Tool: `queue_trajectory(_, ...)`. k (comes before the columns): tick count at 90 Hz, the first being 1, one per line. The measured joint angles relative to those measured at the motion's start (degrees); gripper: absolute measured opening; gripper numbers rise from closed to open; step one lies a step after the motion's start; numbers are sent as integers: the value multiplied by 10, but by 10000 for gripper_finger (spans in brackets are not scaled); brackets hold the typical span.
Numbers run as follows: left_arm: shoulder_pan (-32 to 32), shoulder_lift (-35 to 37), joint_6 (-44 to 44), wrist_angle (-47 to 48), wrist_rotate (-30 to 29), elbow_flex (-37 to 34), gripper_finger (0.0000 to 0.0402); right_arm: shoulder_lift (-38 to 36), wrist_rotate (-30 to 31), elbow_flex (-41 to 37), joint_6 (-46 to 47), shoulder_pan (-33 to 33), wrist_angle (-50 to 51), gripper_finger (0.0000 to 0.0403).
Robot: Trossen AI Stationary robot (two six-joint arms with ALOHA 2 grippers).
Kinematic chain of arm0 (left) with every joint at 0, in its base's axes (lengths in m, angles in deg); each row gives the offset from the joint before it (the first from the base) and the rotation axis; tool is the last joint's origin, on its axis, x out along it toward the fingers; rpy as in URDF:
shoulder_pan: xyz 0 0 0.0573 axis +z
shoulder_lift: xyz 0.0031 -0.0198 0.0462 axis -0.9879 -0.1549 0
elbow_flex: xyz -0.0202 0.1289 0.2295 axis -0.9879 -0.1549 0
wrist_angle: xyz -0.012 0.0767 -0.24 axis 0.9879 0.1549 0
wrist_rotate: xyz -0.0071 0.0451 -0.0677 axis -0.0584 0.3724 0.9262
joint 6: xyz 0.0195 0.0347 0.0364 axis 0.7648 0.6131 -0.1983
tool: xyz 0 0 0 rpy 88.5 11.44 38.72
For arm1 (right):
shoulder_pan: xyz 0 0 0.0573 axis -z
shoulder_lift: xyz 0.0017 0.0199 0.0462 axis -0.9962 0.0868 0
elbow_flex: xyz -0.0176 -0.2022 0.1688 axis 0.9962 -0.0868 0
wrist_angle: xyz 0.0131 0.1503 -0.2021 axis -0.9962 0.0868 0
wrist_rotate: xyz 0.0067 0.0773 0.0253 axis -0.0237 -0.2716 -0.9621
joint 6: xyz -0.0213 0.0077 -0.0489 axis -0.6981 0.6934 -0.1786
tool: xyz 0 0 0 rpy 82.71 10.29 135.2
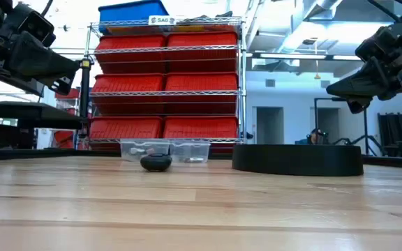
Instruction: Insert battery
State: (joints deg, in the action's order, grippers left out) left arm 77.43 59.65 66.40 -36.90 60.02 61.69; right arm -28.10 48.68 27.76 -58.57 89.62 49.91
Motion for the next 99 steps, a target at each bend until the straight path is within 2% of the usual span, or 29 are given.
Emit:
queue_trajectory(40,0,0,27,-1,0,0,4,0,0,0,0,0,0,0)
queue_trajectory(52,0,0,-67,-14,1,0,4,0,0,0,0,0,0,0)
queue_trajectory(63,0,0,-167,-77,-6,0,4,0,0,0,0,0,0,0)
queue_trajectory(75,0,0,-244,-149,-60,4,4,0,0,0,0,0,0,0)
queue_trajectory(85,0,-7,-253,-145,-98,32,4,0,0,0,0,0,0,0)
queue_trajectory(99,0,-61,-232,-156,-137,127,4,0,0,0,0,0,0,0)
